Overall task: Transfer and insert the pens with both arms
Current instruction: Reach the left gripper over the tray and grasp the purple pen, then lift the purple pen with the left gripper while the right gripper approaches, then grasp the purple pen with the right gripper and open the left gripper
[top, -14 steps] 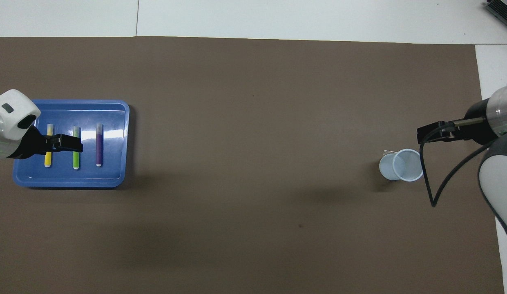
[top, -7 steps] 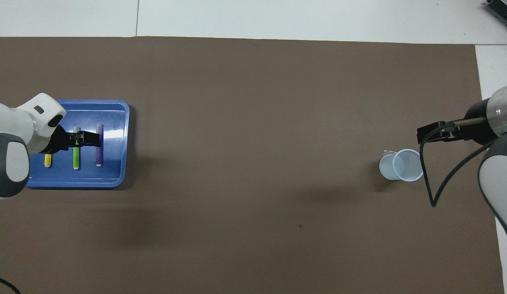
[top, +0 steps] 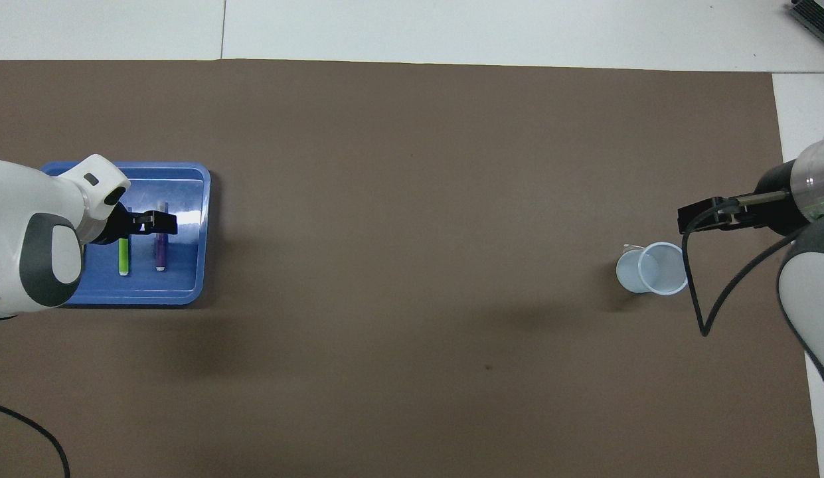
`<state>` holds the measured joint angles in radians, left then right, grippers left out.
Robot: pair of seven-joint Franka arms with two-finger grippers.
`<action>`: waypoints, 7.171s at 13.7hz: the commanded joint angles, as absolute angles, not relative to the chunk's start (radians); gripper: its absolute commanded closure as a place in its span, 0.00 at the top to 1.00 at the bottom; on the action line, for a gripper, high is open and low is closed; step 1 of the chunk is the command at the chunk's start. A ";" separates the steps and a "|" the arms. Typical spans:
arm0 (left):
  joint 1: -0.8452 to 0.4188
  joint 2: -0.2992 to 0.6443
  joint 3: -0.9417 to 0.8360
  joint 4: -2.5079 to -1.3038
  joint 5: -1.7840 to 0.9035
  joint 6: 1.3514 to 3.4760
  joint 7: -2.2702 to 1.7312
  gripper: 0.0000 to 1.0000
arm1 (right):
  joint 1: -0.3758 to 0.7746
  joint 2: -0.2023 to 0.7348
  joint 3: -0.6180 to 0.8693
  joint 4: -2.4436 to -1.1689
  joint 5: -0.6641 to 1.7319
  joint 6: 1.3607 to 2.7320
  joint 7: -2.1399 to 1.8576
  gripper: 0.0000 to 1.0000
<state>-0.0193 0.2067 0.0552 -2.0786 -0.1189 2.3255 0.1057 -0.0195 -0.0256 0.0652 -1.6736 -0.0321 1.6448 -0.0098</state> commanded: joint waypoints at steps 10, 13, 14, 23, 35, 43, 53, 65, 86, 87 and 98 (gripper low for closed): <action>-0.024 0.293 0.058 -2.080 -0.137 2.473 0.140 0.82 | -0.011 -0.044 0.077 -1.692 0.000 1.673 -0.029 1.00; -0.028 0.296 0.058 -2.080 -0.137 2.494 0.140 0.64 | -0.006 -0.044 0.087 -1.697 0.018 1.697 -0.037 1.00; -0.028 0.298 0.058 -2.080 -0.137 2.502 0.140 0.48 | -0.008 -0.043 0.087 -1.695 0.018 1.697 -0.037 1.00; -0.029 0.296 0.061 -2.085 -0.137 2.493 0.144 0.00 | -0.025 -0.087 0.080 -1.707 0.021 1.740 -0.031 1.00; -0.047 0.249 0.038 -1.859 -0.137 2.067 -0.096 0.00 | 0.028 -0.087 0.084 -1.717 0.107 1.809 -0.182 1.00; -0.069 0.149 -0.110 -1.778 -0.264 1.931 -0.752 0.00 | 0.095 -0.078 0.091 -1.753 0.280 1.939 -0.006 1.00; -0.077 0.075 -0.192 -1.796 -0.650 1.787 -1.204 0.00 | 0.279 -0.074 0.094 -1.827 0.528 2.131 0.486 1.00; -0.155 -0.025 -0.195 -1.927 -0.793 1.884 -1.373 0.00 | 0.503 -0.101 0.094 -1.907 0.509 2.260 0.617 0.89; -0.155 -0.032 -0.195 -1.934 -0.834 1.885 -1.379 0.00 | 0.505 -0.077 0.094 -1.914 0.506 2.336 0.520 0.31; -0.153 -0.032 -0.195 -1.933 -0.834 1.885 -1.379 0.00 | 0.505 -0.077 0.094 -1.916 0.506 2.333 0.520 0.17; -0.144 -0.038 -0.190 -1.944 -0.827 1.884 -1.463 1.00 | 0.496 -0.081 0.092 -1.917 0.505 2.297 0.500 0.00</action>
